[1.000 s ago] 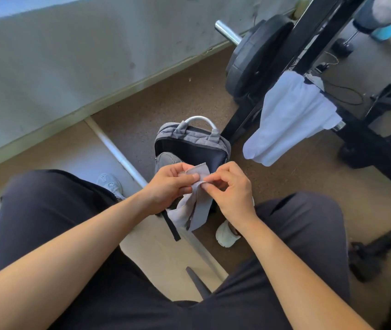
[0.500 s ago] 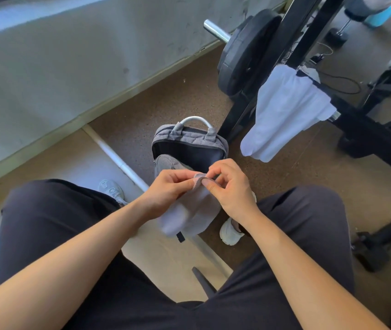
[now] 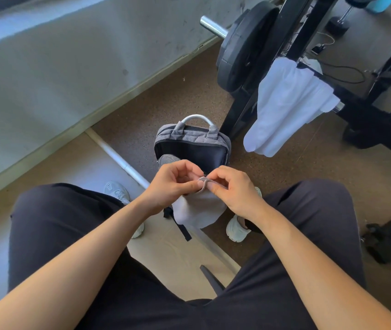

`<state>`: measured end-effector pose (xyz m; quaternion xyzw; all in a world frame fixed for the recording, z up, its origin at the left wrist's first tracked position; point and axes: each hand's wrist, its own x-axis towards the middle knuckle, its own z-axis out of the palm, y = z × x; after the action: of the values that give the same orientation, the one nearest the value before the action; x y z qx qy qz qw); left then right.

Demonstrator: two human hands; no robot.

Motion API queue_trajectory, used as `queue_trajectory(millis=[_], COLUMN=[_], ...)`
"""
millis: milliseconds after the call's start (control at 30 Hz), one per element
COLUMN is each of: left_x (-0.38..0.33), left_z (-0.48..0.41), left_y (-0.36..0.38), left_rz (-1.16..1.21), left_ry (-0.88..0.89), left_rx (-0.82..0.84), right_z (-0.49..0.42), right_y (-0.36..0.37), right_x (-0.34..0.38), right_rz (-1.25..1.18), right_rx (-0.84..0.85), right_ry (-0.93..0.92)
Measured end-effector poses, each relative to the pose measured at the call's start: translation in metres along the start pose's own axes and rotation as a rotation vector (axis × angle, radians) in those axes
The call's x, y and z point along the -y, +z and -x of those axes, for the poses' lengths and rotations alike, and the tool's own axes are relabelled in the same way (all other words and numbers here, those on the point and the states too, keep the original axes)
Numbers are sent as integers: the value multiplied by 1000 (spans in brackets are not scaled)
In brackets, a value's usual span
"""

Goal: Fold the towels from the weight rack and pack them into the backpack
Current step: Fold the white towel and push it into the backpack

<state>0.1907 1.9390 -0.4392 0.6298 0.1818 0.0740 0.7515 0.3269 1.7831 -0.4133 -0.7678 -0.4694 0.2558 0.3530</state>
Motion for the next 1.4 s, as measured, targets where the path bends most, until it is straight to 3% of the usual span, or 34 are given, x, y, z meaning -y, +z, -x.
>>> queue_trajectory(millis=[267, 433, 733, 933, 1200, 1400], left_x=[9, 10, 10, 31, 49, 45], left_z=[1, 1, -2, -8, -6, -2], left_y=[1, 3, 7, 2, -8, -22], left_rz=[-203, -263, -585, -860, -1125, -1162], left_ry=[-12, 91, 215, 123, -135, -73], left_rx=[112, 125, 180, 208, 328, 259], right_z=[8, 11, 13, 13, 9, 3], right_y=[-19, -27, -29, -33, -41, -58], right_x=[1, 1, 0, 0, -10, -38], right_rz=[-31, -89, -99, -134, -151, -137], right_rx=[-185, -196, -212, -321, -562, -724], right_ry=[-88, -54, -66, -66, 15, 189])
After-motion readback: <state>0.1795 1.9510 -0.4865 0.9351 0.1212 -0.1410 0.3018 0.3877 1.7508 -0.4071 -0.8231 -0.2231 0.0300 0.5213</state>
